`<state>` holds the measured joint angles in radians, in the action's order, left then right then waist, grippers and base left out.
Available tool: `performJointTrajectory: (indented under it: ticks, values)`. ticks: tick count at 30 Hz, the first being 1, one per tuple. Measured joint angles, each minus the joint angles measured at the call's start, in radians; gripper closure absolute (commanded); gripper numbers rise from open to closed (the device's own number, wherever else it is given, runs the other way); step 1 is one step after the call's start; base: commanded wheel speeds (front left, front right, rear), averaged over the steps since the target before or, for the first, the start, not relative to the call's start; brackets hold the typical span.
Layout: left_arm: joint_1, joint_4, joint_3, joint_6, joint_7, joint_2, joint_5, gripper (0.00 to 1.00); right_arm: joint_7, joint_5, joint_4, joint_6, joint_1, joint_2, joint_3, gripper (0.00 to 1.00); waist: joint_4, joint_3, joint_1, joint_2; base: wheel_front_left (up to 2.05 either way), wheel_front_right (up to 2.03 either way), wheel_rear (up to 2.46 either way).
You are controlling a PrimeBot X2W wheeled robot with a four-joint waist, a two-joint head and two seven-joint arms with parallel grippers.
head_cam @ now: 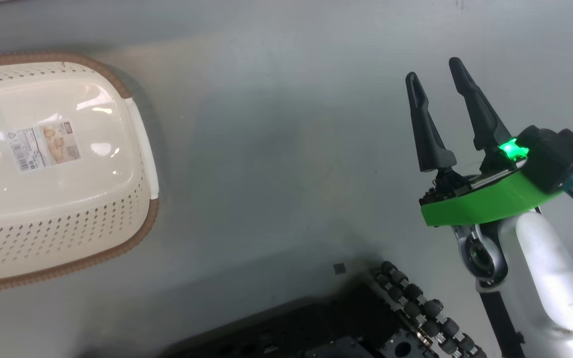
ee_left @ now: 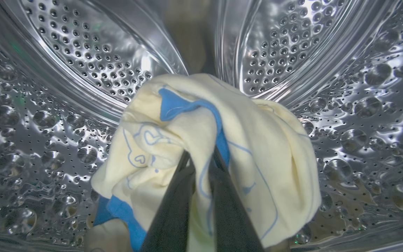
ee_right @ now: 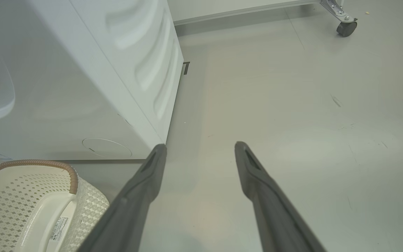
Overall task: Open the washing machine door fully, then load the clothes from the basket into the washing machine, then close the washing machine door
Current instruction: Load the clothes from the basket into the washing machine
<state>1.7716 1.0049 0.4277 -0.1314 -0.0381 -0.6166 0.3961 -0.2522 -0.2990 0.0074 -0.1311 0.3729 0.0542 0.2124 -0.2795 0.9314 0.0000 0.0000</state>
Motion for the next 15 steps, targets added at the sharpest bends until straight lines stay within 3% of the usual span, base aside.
performJointTrajectory:
  ticks: [1,2,3,7,8,15]
  values:
    - [0.007,0.018,0.0,0.0,-0.007,0.002,0.002,0.76,0.0,0.0,0.0,0.0,0.0,0.0,-0.003,0.0,0.001,0.001,0.0,0.0,0.0,0.0,0.0]
    - [0.009,0.031,0.002,0.0,-0.014,0.003,0.003,0.11,0.0,0.002,0.0,0.0,0.0,0.0,-0.006,0.0,0.003,0.001,0.0,0.0,0.0,0.0,0.0]
    - [0.009,0.04,0.005,0.0,-0.023,0.005,0.003,0.0,0.0,0.002,0.0,0.0,0.0,0.0,-0.007,0.0,0.006,0.001,0.0,0.0,0.0,0.0,0.0]
    - [0.01,0.077,0.029,0.0,-0.056,0.02,0.012,0.0,0.0,0.008,0.0,0.0,0.001,0.0,-0.007,0.0,0.016,-0.003,0.0,0.0,0.0,0.0,0.0]
    - [0.011,0.108,0.073,0.0,-0.086,0.06,0.058,0.0,0.0,0.025,0.004,0.0,0.001,0.0,-0.018,0.0,0.035,-0.025,0.0,0.0,0.0,0.0,0.0]
    - [-0.131,0.1,0.168,0.0,-0.131,0.107,0.193,0.0,0.0,0.092,0.008,0.0,-0.005,0.001,-0.056,0.0,0.072,-0.127,0.0,0.0,0.0,0.0,0.0]
